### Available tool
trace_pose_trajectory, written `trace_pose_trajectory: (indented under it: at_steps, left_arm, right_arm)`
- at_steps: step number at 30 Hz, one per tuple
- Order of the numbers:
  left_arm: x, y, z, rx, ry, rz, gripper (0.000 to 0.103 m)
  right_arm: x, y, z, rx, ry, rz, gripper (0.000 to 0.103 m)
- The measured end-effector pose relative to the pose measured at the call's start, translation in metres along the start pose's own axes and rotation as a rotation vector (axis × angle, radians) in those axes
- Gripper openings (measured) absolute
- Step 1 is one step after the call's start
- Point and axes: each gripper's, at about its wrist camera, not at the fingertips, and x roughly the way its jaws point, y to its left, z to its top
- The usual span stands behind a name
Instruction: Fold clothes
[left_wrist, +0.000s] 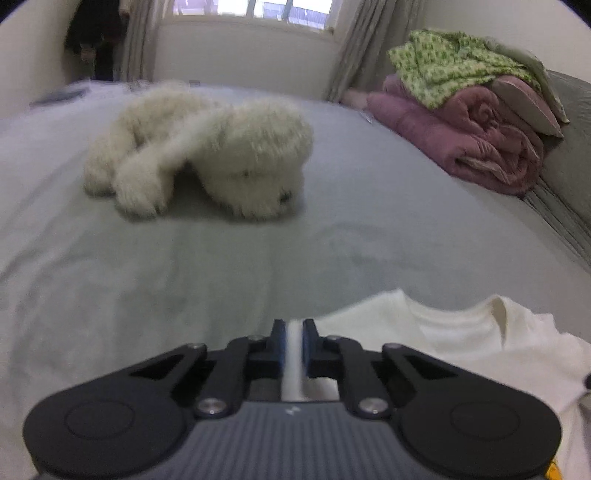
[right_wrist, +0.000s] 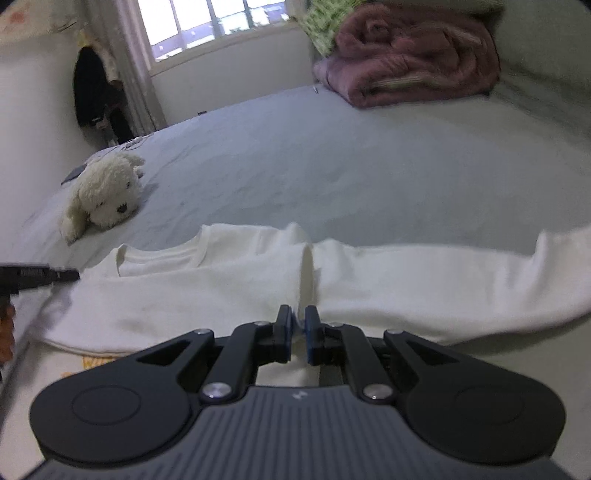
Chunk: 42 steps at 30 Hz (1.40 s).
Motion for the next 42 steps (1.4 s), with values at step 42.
trace_pose_trajectory:
  at_steps: [42]
  left_arm:
    - [-0.064, -0.008, -0.016, 0.153, -0.170, 0.021, 0.000]
  right_arm:
    - [0.013, -0.011, -0.007, 0.020, 0.089, -0.008, 0.009]
